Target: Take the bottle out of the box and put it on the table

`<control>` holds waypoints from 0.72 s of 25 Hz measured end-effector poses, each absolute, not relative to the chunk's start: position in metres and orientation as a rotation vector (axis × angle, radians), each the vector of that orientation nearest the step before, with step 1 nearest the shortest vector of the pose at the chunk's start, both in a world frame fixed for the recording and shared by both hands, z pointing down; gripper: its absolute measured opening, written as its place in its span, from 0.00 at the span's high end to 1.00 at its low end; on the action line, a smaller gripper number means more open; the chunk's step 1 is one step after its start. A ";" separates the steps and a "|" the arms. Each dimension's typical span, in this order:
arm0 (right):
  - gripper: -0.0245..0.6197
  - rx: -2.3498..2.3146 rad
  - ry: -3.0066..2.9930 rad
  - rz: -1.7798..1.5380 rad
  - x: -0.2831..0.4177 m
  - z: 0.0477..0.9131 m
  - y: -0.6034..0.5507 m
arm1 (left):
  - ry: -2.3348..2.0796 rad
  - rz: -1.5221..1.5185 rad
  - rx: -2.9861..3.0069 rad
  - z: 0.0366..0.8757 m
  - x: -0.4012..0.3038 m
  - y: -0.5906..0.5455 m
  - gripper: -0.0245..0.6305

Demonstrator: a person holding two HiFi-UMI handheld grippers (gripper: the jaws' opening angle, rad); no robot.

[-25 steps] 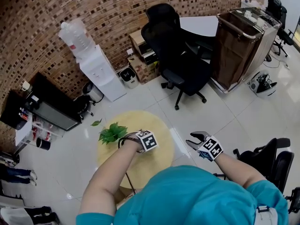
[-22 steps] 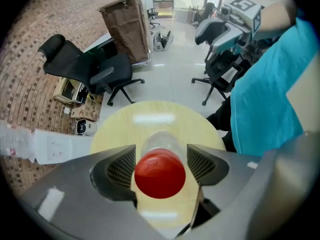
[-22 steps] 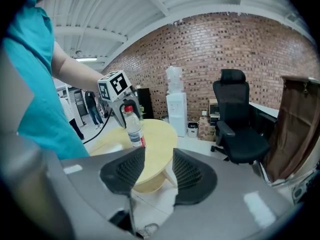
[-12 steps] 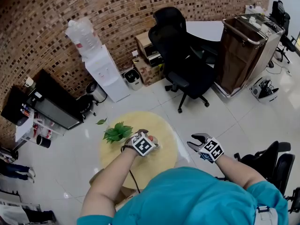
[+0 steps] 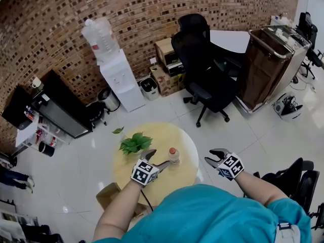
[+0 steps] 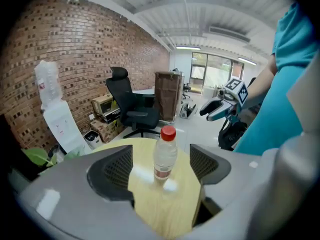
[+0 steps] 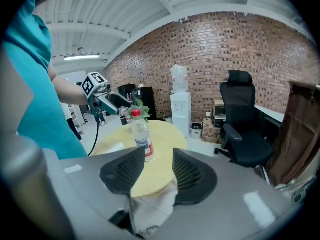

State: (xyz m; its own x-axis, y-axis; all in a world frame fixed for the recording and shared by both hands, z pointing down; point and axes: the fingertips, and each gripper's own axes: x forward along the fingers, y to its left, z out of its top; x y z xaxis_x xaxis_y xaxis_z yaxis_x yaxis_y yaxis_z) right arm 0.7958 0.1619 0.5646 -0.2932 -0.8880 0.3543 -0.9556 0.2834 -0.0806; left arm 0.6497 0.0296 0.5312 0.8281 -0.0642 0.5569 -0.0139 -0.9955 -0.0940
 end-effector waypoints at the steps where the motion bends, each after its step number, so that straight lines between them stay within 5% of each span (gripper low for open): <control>1: 0.70 1.694 -2.325 0.411 0.790 0.560 0.162 | 0.062 -0.840 -2.956 0.527 0.642 0.032 0.42; 12: 0.87 1.770 -2.368 0.481 0.736 0.514 0.170 | 0.056 -0.323 -3.132 0.475 0.550 0.048 0.96; 18: 0.96 1.878 -2.352 0.544 0.720 0.511 0.176 | -0.076 -0.311 -3.148 0.492 0.526 0.064 0.96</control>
